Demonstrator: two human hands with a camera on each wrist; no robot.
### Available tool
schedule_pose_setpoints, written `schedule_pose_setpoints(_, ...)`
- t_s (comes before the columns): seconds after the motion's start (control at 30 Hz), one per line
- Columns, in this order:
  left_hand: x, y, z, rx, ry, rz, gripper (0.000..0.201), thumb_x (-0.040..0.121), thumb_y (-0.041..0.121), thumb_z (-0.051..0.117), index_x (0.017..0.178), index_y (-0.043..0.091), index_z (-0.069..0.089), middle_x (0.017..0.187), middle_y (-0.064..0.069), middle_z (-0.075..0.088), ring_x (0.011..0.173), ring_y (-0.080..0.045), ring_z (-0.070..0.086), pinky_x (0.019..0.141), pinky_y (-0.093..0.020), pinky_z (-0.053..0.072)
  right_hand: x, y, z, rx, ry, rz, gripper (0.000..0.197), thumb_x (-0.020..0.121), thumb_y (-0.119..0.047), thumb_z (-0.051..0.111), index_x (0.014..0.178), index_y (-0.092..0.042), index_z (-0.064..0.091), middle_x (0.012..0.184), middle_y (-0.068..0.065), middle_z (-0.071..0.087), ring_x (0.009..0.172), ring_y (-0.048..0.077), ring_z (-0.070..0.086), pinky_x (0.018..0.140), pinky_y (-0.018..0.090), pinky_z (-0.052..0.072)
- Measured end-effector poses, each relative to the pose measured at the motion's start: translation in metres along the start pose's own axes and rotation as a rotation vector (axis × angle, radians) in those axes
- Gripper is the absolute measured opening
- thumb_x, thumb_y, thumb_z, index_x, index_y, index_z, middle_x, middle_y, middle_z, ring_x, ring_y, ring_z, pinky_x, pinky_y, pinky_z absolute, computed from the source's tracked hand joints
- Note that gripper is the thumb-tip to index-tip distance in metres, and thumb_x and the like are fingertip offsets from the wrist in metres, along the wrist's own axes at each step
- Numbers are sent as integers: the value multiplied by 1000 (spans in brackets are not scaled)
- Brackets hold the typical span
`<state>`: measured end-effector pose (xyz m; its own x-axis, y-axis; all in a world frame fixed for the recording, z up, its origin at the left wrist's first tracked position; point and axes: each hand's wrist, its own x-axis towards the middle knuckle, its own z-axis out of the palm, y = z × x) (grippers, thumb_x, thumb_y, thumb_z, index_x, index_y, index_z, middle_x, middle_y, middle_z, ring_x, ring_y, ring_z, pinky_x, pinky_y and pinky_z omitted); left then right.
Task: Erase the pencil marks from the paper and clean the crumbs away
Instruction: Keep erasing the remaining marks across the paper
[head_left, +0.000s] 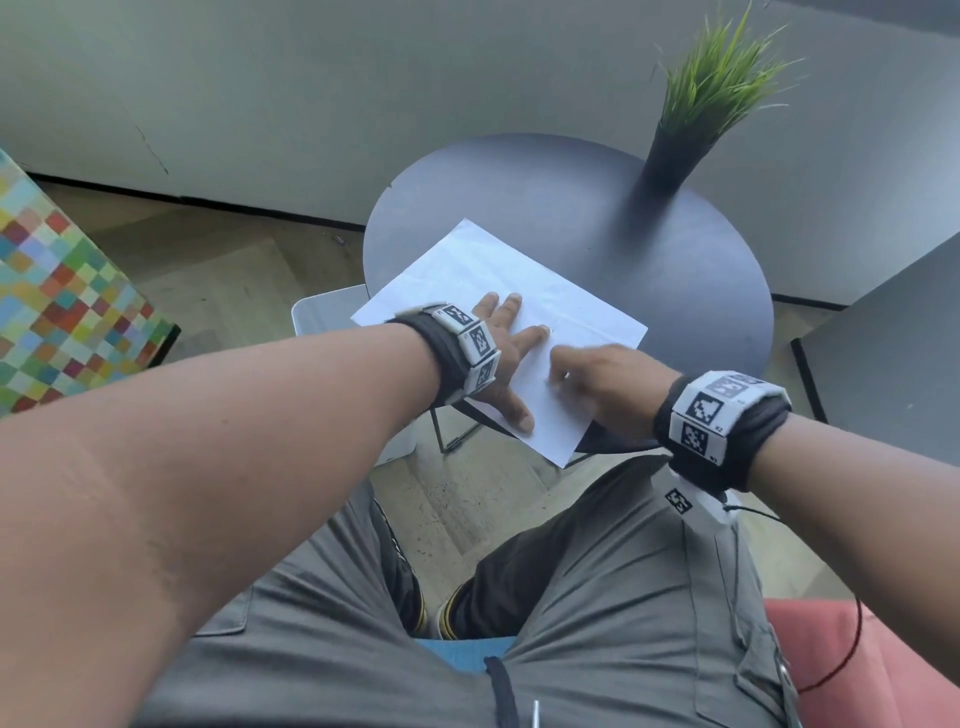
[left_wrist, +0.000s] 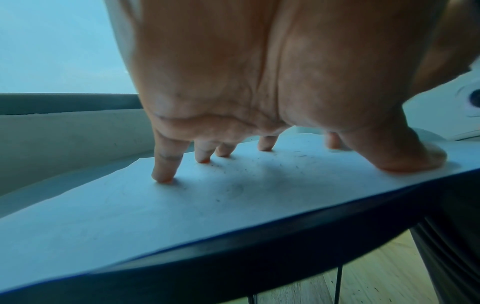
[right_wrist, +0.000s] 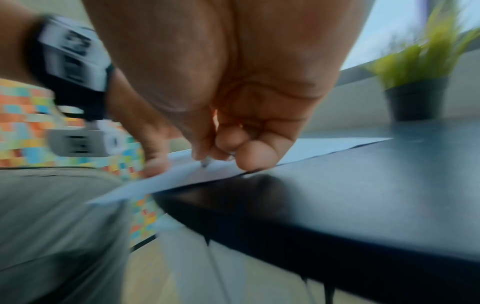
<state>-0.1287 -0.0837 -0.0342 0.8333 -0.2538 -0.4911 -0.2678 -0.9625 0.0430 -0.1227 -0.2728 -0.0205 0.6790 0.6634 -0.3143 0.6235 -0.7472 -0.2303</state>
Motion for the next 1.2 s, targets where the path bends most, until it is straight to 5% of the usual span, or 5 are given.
schedule_pose_setpoints(0.53,7,4,-3,29,-17,-8,133,56,83,71,157,32,0,164,-16,-14,150,-41,-10,116,-65,17,-2,9,-2,-16,96,138,18,99,-37,42,98,-20,46,93,6,61,88,31,56,76,40,49)
schedule_pose_setpoints(0.7,10,2,0,45,-17,-19,136,52,86,70,156,32,0,164,-17,-14,150,-43,-10,116,-64,17,-14,-12,10,15,-155,-98,8,94,-13,45,99,-20,46,95,2,60,84,24,53,74,34,44)
schedule_pose_setpoints(0.87,9,2,-1,32,-8,-11,134,54,84,70,156,34,-1,164,-14,-15,150,-41,-10,116,-66,16,-6,14,-3,-49,68,151,14,99,-36,40,100,-22,44,96,4,60,87,29,54,76,38,47)
schedule_pose_setpoints(1.03,11,1,1,36,-13,-12,137,52,86,69,156,34,-2,164,-16,-16,150,-42,-12,117,-64,16,-20,-15,13,26,-173,-58,9,94,-16,44,95,-25,41,90,-1,57,83,23,52,72,38,46)
schedule_pose_setpoints(1.2,9,0,0,33,-10,-5,135,55,85,69,156,35,-4,164,-15,-16,150,-41,-11,117,-65,16,-5,7,0,-29,72,177,16,99,-38,39,98,-22,42,95,5,60,84,29,55,73,37,47)
